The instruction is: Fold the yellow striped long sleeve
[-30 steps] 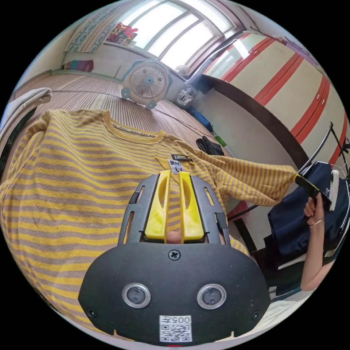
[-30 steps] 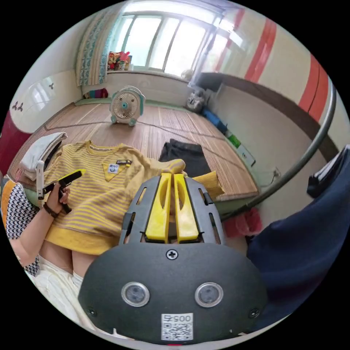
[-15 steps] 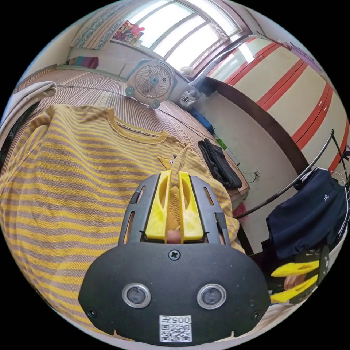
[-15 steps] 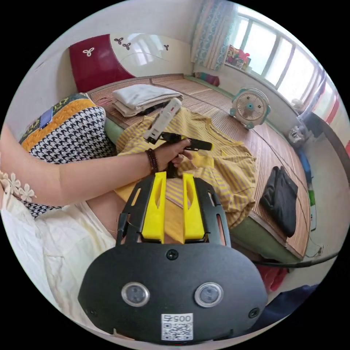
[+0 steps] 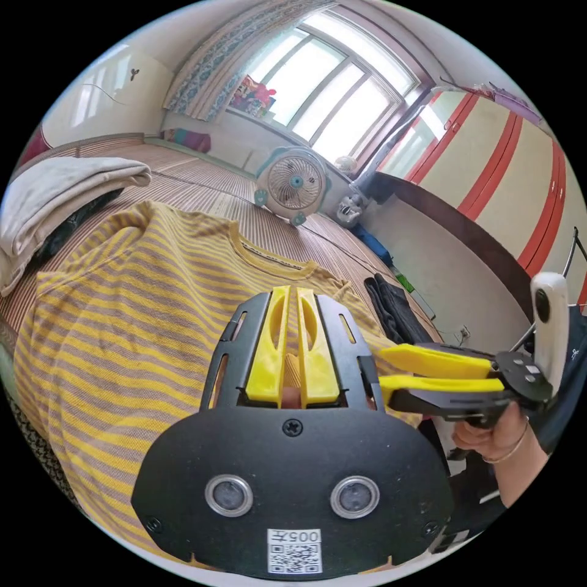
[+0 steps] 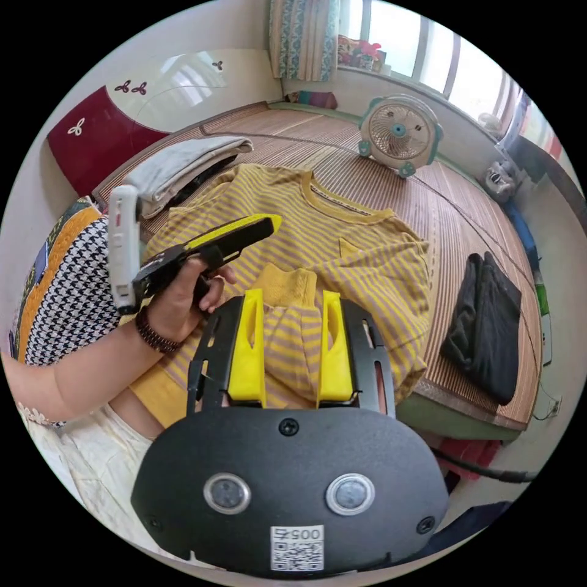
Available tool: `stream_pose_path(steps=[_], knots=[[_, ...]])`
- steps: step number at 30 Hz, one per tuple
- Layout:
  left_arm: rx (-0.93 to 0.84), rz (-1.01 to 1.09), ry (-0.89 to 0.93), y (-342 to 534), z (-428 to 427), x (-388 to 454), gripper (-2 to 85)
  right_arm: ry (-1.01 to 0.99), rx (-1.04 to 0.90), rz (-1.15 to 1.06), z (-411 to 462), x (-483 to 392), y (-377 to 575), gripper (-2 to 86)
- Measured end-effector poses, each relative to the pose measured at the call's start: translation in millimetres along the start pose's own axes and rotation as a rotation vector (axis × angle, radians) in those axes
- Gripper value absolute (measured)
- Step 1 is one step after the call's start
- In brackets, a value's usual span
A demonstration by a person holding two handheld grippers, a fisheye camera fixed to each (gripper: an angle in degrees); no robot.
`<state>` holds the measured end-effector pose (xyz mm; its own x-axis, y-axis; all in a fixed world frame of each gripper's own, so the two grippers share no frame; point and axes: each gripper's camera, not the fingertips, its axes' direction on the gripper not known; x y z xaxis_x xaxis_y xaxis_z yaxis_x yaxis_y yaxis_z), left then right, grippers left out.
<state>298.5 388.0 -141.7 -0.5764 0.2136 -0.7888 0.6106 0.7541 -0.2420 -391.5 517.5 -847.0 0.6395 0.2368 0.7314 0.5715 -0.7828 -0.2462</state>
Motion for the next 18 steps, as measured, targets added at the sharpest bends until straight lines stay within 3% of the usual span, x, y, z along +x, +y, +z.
stream_pose_path(steps=[7, 9, 14, 18], knots=[[-0.020, -0.073, -0.032, 2.3, -0.3, -9.4, 0.0, -0.173, -0.306, 0.007, 86.9, 23.1, -44.1, 9.4], [-0.020, -0.084, -0.030, 3.3, -1.5, -11.4, -0.3, -0.151, -0.270, -0.032, 78.8, 20.6, -38.1, 3.4], [-0.009, -0.118, -0.036, 7.5, -7.1, -16.1, -0.5, -0.110, -0.048, 0.019, 8.6, 46.6, -25.5, -0.2], [-0.020, -0.113, -0.034, 11.0, -10.0, -14.1, -0.6, 0.154, 0.193, 0.148, -105.6, 109.3, -14.6, -0.4]])
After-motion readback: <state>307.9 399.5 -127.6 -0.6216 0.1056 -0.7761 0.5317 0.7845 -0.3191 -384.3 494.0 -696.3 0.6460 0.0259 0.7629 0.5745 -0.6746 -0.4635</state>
